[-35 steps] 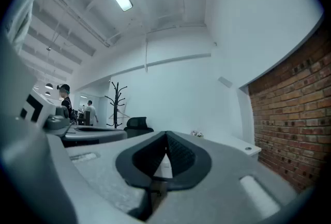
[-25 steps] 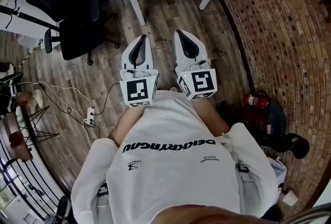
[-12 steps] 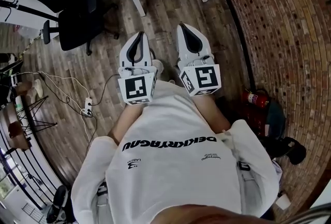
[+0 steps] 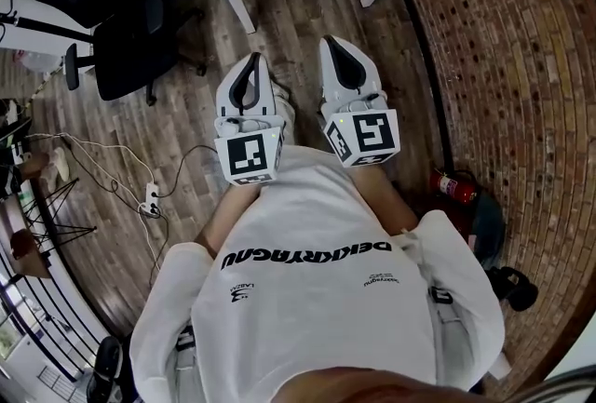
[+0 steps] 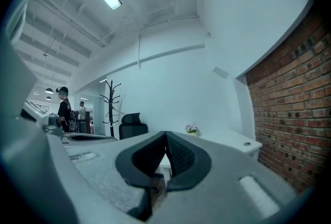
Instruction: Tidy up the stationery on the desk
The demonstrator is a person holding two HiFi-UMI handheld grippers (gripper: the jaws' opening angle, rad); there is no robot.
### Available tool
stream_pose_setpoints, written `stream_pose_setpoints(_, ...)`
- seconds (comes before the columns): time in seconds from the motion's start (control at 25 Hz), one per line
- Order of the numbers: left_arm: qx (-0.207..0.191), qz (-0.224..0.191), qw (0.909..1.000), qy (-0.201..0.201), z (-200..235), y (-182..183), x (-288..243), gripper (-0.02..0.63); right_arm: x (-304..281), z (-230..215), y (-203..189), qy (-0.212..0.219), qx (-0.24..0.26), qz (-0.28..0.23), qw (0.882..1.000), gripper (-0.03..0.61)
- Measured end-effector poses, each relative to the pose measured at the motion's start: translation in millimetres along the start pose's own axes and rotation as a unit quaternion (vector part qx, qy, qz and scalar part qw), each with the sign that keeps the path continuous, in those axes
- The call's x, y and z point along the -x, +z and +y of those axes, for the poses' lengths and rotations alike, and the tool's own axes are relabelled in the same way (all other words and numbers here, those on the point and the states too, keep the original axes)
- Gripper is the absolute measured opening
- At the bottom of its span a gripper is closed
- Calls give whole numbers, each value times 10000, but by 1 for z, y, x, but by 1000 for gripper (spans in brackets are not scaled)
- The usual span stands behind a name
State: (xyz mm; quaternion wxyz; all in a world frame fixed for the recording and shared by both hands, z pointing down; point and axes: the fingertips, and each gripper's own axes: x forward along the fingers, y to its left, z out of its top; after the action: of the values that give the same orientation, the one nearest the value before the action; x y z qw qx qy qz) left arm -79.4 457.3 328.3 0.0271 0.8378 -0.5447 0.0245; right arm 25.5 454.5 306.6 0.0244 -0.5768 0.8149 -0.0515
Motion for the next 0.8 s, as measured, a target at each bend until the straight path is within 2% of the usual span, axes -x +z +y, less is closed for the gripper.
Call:
stream_pose_setpoints(0.28,44,12,10000,47,45,6,-94,2,-96,-30,2,-5,28,131,9999,0)
stream_pose_setpoints(0.52,77,40,10000,5,100,27,-195,2,-204,-62,26,-118,-30,134,9998,0)
stream_pose_setpoints(0.8,165,147,9997,-129,168,47,-303,2,-331,-80,40,-115,-19,245,9996,0)
